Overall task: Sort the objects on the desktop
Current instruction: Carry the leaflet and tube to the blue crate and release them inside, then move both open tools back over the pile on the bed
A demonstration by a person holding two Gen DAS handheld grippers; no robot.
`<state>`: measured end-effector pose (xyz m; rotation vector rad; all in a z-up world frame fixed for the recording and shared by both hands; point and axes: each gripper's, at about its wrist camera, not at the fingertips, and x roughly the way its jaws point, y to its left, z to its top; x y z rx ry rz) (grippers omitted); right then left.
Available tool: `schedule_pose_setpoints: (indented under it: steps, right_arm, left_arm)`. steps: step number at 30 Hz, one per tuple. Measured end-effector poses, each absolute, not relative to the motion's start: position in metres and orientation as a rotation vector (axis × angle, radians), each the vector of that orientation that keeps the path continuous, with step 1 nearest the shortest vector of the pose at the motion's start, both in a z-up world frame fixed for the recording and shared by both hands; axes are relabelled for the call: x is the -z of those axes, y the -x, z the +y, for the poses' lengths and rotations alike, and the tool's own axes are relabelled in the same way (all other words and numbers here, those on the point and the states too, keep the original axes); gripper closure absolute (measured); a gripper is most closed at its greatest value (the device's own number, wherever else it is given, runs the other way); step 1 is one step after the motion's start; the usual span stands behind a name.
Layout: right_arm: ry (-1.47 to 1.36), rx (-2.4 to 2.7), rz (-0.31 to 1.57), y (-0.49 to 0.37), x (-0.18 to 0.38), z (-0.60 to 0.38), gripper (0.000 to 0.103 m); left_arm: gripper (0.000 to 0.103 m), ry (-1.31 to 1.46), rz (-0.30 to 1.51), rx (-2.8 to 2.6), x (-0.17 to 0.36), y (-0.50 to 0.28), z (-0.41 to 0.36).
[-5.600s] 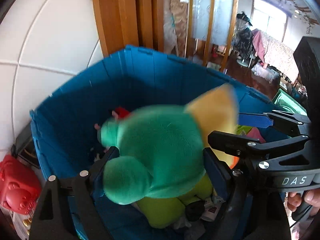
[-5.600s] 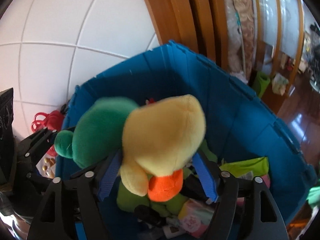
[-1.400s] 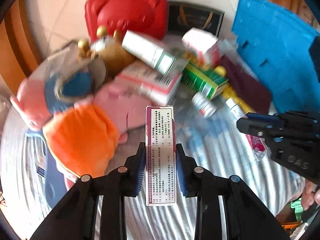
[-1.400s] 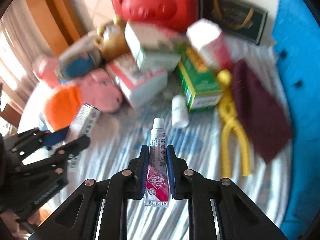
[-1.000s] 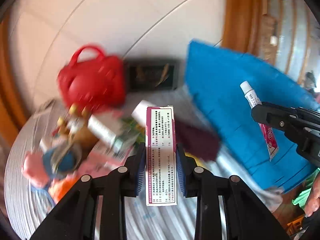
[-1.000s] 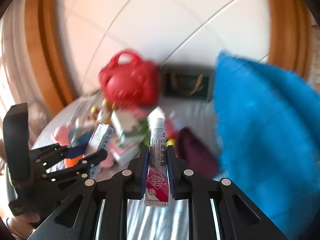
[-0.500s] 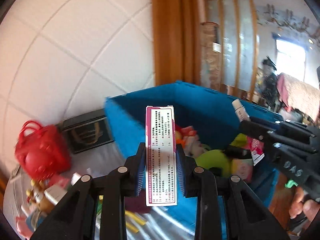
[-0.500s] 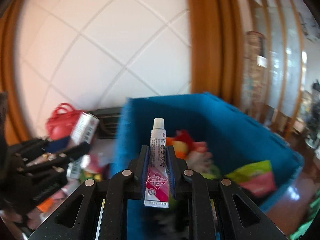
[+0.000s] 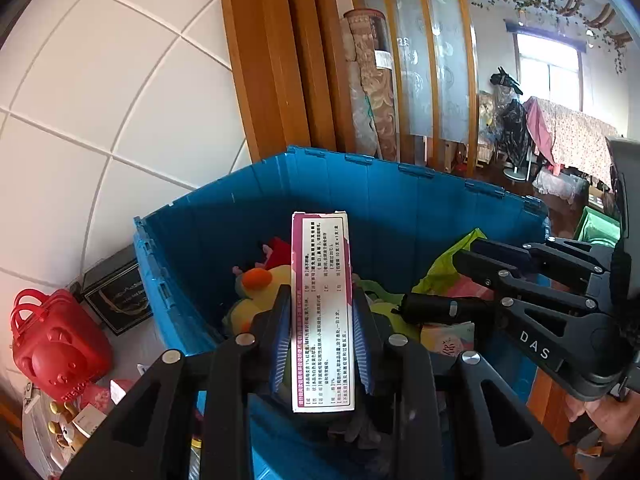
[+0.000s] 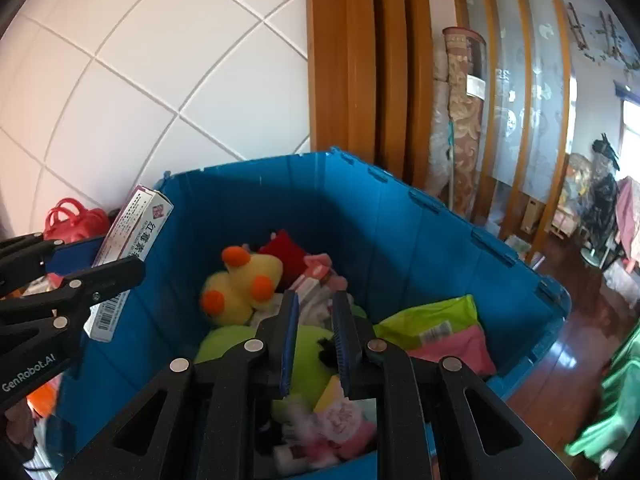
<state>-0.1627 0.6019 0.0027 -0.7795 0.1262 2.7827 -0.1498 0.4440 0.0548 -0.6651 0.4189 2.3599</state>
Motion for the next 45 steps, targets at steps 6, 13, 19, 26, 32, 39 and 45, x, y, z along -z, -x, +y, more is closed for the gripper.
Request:
schedule_pose_setpoints:
  steps: [6,13,19,26,32,39,45]
  right_arm:
    - [0.804,-2.791,0.144,0.166,0.005,0.618,0.086]
    - [0.805,-2.789,0.165,0.160,0.006,0.623,0.079]
    - [0.747,-2.772,0.143,0.148,-0.003,0.623,0.031]
    - [0.683,-2.776,0.093,0.137,-0.018,0.604,0.000]
    - [0.631,-2.802,0.036,0.129,-0.036,0.566,0.000]
    - [0.550,-2.938,0.046,0.122,-0.058,0.498,0.000]
    - [0.585,-3.049,0.008,0.140,-0.054,0.429,0.000]
  left_arm:
    - [0.075,0.667,0.436,-2.365,-0.055,0.148,0.454]
    - [0.061,0.678,0.443,-2.389,-0.053,0.148,0.456]
    - [0.025,0.601,0.428,-2.413,-0.056,0.138,0.448]
    - [0.014,0.532,0.363,-2.479,-0.063,0.130,0.418]
    - [0.014,0.479,0.276,-2.564,-0.065,0.123,0.363]
    - [0.014,0.579,0.208,-2.646,-0.044,0.129,0.277]
    - [0.014,0.716,0.204,-2.759,-0.011,0.143,0.204]
